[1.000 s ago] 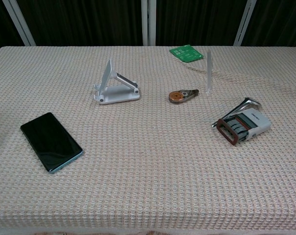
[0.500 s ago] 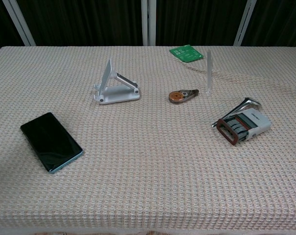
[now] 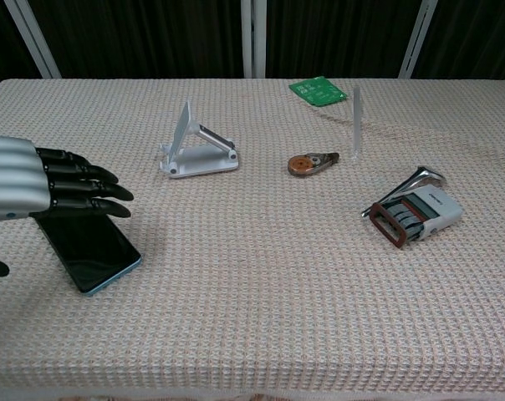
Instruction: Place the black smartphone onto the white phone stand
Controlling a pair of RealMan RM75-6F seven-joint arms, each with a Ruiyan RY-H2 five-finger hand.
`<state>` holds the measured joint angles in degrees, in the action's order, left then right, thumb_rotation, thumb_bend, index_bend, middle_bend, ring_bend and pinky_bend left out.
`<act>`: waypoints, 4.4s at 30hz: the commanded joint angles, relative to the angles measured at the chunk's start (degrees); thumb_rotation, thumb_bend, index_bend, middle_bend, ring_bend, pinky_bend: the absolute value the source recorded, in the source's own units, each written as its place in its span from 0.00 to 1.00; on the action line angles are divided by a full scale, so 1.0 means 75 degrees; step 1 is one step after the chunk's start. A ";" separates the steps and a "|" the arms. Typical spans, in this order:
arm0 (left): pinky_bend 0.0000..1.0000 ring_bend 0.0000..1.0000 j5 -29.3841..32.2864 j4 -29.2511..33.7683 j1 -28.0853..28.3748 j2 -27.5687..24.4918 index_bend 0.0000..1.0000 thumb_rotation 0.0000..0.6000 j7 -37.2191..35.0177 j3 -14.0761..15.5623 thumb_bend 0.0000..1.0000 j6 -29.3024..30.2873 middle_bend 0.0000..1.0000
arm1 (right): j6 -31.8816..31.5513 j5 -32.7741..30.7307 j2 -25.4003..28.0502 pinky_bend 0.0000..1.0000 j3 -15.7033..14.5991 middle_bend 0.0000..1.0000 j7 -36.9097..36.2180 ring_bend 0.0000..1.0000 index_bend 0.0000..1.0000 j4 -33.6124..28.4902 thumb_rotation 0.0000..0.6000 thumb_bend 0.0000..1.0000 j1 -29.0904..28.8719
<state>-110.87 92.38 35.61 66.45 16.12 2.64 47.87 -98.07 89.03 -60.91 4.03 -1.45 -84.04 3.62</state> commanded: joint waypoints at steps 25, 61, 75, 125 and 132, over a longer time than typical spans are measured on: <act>0.15 0.04 0.3382 0.0416 0.0732 0.1071 0.08 1.00 0.1134 -0.0307 0.15 -0.1378 0.00 | -0.0124 -0.0067 -0.0095 0.00 0.0032 0.00 -0.0380 0.00 0.00 0.0436 1.00 0.20 0.0201; 0.15 0.04 0.3185 -0.0019 0.0743 0.1143 0.30 1.00 0.0872 0.0360 0.18 -0.0666 0.01 | 0.0074 -0.0129 -0.0074 0.00 0.0061 0.00 -0.0151 0.00 0.00 0.0269 1.00 0.21 0.0195; 0.15 0.04 0.2372 -0.0495 0.0537 0.1351 0.64 1.00 -0.0293 0.0532 0.32 0.0227 0.11 | 0.0157 -0.0151 -0.0001 0.00 0.0048 0.00 0.0028 0.00 0.00 0.0095 1.00 0.21 0.0192; 0.18 0.33 0.7062 0.1483 -0.0416 0.1850 0.68 1.00 -0.3866 -0.2677 0.51 0.2921 0.79 | 0.0277 -0.0144 0.0063 0.00 0.0078 0.00 -0.0033 0.00 0.00 0.0082 1.00 0.21 0.0108; 0.18 0.33 0.7966 0.1126 0.0080 0.2884 0.68 1.00 -0.3040 -0.3223 0.51 0.3054 0.79 | 0.0248 -0.0159 0.0054 0.00 0.0062 0.00 -0.0177 0.00 0.00 0.0165 1.00 0.21 0.0146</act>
<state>-53.63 102.02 34.76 85.66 -8.24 -19.73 70.21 -96.16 87.82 -60.49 4.52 -2.73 -82.85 4.68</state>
